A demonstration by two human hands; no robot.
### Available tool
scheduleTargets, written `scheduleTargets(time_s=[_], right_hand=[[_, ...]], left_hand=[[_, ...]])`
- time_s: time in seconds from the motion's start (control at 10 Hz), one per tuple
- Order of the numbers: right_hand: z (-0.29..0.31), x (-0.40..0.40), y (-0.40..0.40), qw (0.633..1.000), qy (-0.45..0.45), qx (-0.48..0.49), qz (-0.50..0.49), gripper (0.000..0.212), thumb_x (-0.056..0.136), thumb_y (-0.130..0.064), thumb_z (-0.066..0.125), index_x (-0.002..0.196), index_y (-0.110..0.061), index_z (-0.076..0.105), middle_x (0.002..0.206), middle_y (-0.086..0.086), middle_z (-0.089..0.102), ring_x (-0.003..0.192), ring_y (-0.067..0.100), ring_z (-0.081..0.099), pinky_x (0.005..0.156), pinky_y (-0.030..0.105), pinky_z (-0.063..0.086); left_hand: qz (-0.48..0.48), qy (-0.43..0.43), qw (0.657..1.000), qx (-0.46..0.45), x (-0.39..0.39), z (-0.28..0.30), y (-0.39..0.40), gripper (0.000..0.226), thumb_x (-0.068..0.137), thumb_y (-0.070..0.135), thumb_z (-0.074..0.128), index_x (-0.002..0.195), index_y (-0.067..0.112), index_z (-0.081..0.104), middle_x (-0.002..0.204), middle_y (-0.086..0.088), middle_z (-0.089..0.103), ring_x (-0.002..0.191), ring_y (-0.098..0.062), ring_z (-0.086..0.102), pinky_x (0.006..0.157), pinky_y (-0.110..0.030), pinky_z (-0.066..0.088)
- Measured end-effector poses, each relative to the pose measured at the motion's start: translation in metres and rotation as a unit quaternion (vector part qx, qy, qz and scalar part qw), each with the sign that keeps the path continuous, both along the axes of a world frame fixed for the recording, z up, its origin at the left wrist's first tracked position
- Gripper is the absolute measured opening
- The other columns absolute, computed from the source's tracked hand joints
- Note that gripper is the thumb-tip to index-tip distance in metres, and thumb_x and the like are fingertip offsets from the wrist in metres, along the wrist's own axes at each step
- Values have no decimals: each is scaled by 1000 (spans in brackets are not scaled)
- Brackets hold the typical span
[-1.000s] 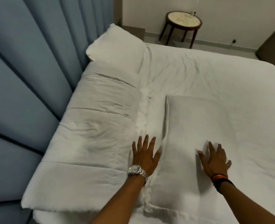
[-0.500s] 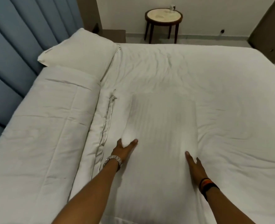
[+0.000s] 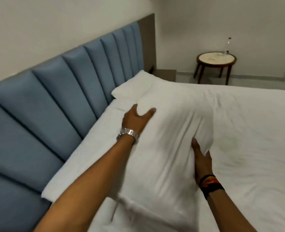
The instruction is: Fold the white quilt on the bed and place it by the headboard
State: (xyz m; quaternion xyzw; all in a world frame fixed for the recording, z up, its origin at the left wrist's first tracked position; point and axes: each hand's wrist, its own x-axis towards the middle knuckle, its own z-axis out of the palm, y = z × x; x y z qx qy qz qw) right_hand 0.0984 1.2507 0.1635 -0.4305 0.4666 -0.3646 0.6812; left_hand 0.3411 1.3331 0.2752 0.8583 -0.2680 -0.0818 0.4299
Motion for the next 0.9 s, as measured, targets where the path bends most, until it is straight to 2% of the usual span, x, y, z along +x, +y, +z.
scheduleTargets(time_s=[0.1, 0.2, 0.3, 0.4, 0.5, 0.6, 0.7, 0.8, 0.9], right_hand=[[20, 79, 42, 998, -10, -44, 39, 123, 58, -83, 82, 160, -27, 40, 148, -6, 58, 137, 22, 56, 113, 32, 43], [3, 149, 92, 992, 43, -19, 120, 131, 60, -84, 79, 164, -23, 30, 154, -1, 51, 140, 24, 52, 116, 32, 37], [-34, 200, 138, 966, 152, 65, 198, 131, 70, -80, 75, 168, -16, 15, 170, 12, 30, 152, 36, 37, 125, 49, 32], [-50, 249, 151, 955, 259, -24, 142, 133, 70, -92, 58, 167, -31, -9, 176, 9, -7, 160, 38, 15, 128, 57, 20], [-50, 298, 149, 905, 308, -258, 143, 113, 73, -100, 42, 160, -56, -14, 175, -5, -21, 162, 23, -6, 125, 62, -2], [-61, 344, 147, 812, 398, -368, 217, 100, 80, -98, 29, 158, -57, -18, 171, -8, -32, 158, 25, -27, 119, 69, -16], [-83, 359, 148, 770, 451, -384, 239, 97, 82, -98, 23, 158, -55, -20, 169, -7, -36, 157, 31, -31, 118, 73, -16], [-78, 359, 144, 765, 463, -368, 254, 98, 81, -99, 23, 158, -56, -18, 171, -7, -33, 158, 32, -28, 119, 73, -14], [-54, 347, 143, 781, 440, -345, 279, 98, 84, -95, 29, 162, -52, -13, 173, -5, -26, 160, 30, -22, 122, 70, -11]], left_hand=[[34, -33, 998, 52, 84, 36, 60, 100, 61, 102, 49, 131, 33, 64, 129, 4, 73, 117, -27, 67, 86, -32, 49], [50, -31, 984, 166, 158, 28, 122, 106, 70, 102, 32, 150, 34, 50, 140, -7, 65, 124, -38, 61, 96, -42, 51], [43, 33, 950, 306, 205, -37, 179, 111, 77, 99, 26, 166, 35, 13, 171, -13, 25, 152, -42, 31, 122, -54, 31], [8, 17, 947, 322, 224, -105, 203, 108, 77, 99, 21, 165, 41, -2, 176, -7, -6, 161, -36, -2, 128, -57, 6], [-35, -135, 958, 249, 231, -143, 197, 93, 87, 92, 13, 164, 45, -7, 175, 1, -15, 160, -29, -16, 126, -59, -6], [-59, -196, 953, 223, 242, -174, 194, 83, 95, 83, 14, 164, 43, -9, 174, 5, -15, 160, -25, -16, 125, -62, -7], [-55, -179, 948, 256, 250, -193, 196, 83, 96, 81, 14, 164, 41, -11, 175, 5, -14, 161, -26, -13, 125, -63, -5], [-62, -160, 945, 278, 248, -186, 199, 83, 96, 81, 16, 164, 42, -11, 175, 6, -14, 161, -27, -12, 125, -63, -6], [-79, -146, 950, 264, 243, -160, 185, 81, 96, 79, 16, 163, 43, -14, 174, 5, -17, 160, -28, -16, 123, -65, -8]])
